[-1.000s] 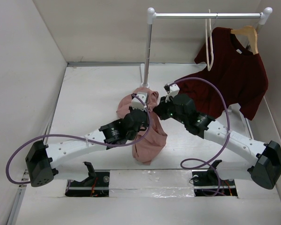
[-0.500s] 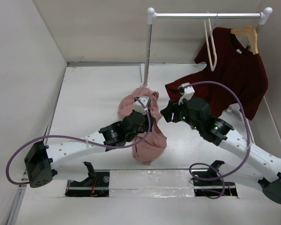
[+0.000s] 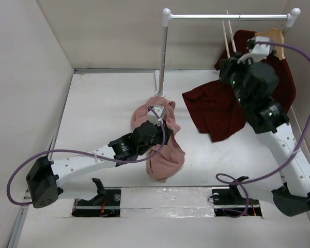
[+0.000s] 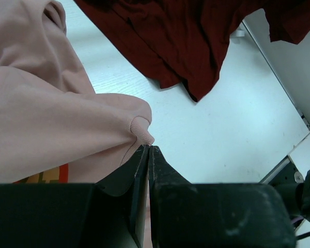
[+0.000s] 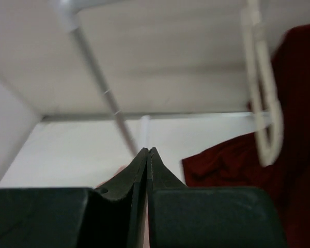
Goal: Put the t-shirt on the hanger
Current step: Pick up the hanger from the clothesline.
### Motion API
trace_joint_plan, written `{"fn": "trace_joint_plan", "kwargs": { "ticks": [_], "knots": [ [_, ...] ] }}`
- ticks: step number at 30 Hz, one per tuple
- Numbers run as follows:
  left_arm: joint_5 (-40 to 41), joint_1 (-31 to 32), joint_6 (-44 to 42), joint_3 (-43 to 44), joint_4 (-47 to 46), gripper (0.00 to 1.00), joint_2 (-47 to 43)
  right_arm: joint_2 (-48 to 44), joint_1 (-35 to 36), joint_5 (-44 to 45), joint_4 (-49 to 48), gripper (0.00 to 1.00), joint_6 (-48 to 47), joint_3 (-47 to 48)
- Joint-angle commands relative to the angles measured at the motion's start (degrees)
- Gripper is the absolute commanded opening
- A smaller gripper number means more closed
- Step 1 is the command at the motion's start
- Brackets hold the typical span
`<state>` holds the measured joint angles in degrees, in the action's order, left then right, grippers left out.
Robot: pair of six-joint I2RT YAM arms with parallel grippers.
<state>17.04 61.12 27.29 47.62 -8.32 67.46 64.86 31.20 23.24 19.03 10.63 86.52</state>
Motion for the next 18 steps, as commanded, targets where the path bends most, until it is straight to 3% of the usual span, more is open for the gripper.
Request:
{"fn": "trace_joint_plan", "kwargs": {
  "ticks": [1,3,4,6,14,18],
  "knots": [
    [-2.3,0.0,-0.3,-1.6,-4.7,0.0,-2.9,3.5,-8.2,4.0,1.6,0.24,-4.6,9.3],
    [-2.6,0.0,-0.3,-2.2,-4.8,0.0,-3.4,7.2,-12.2,0.9,2.8,0.43,-4.6,14.0],
    [-2.6,0.0,-0.3,-2.6,-4.9,0.0,-3.6,8.6,-14.1,-0.8,2.9,0.59,-4.6,15.4],
    [-2.8,0.0,-0.4,-3.1,-5.0,0.0,-4.1,13.6,-19.3,-7.1,6.3,0.66,-4.6,19.1],
    [-2.6,0.0,-0.3,-4.4,-4.6,0.0,-6.0,25.1,-26.2,-14.4,10.9,0.66,-5.3,31.1],
    [-2.8,0.0,-0.1,-5.1,-4.6,0.0,-6.9,27.8,-26.8,-15.4,12.0,0.57,-5.8,32.0]
  ]
}}
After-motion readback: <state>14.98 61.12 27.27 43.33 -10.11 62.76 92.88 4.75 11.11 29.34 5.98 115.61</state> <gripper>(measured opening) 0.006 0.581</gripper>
